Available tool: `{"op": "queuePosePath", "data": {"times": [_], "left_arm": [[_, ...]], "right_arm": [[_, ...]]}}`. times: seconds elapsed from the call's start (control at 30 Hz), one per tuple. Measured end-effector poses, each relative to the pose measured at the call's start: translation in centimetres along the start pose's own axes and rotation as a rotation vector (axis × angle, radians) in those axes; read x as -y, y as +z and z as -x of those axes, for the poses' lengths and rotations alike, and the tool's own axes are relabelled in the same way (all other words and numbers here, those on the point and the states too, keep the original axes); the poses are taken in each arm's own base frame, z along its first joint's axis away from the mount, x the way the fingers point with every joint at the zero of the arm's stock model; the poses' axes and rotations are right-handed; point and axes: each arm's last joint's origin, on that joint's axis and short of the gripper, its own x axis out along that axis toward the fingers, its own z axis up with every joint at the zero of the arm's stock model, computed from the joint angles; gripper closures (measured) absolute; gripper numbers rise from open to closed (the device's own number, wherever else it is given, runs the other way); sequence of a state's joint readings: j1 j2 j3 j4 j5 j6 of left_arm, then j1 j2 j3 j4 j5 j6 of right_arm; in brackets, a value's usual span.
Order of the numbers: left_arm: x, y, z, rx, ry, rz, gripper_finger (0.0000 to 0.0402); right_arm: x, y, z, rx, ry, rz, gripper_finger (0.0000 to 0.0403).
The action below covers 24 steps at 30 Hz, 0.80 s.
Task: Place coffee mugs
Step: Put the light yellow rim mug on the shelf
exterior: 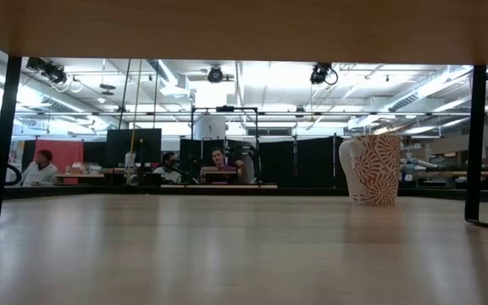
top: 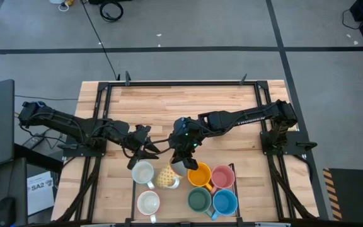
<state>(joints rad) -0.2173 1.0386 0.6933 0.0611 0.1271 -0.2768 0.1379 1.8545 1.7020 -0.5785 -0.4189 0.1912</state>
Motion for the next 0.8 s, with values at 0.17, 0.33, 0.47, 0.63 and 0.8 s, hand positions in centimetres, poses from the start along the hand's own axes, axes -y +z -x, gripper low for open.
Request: {"op": "queuePosePath", "data": {"times": [0.17,0.33,0.47,0.63,0.8], "left_arm": [[0.1,0.5,0.0,0.051,-0.013,-0.008,0.0278],[0.4,1.3,0.1,0.140,-0.032,-0.079,0.0278],[0.6,2.1,0.3,0.225,-0.048,-0.133,0.0278],[1.1,2.9,0.5,0.310,-0.094,-0.243,0.0278],[1.8,3.0,0.5,0.342,-0.116,-0.317,0.0278]], "right_arm": [[0.0,0.0,0.0,0.001,-0.007,0.002,0.0368],[0.0,0.0,0.0,0.001,-0.006,0.003,0.0368],[0.0,-0.1,0.0,-0.006,-0.008,-0.001,0.0368],[0.1,-0.1,0.0,-0.012,-0.011,-0.006,0.0368],[0.1,-0.1,0.0,-0.012,-0.012,-0.006,0.0368]]}}
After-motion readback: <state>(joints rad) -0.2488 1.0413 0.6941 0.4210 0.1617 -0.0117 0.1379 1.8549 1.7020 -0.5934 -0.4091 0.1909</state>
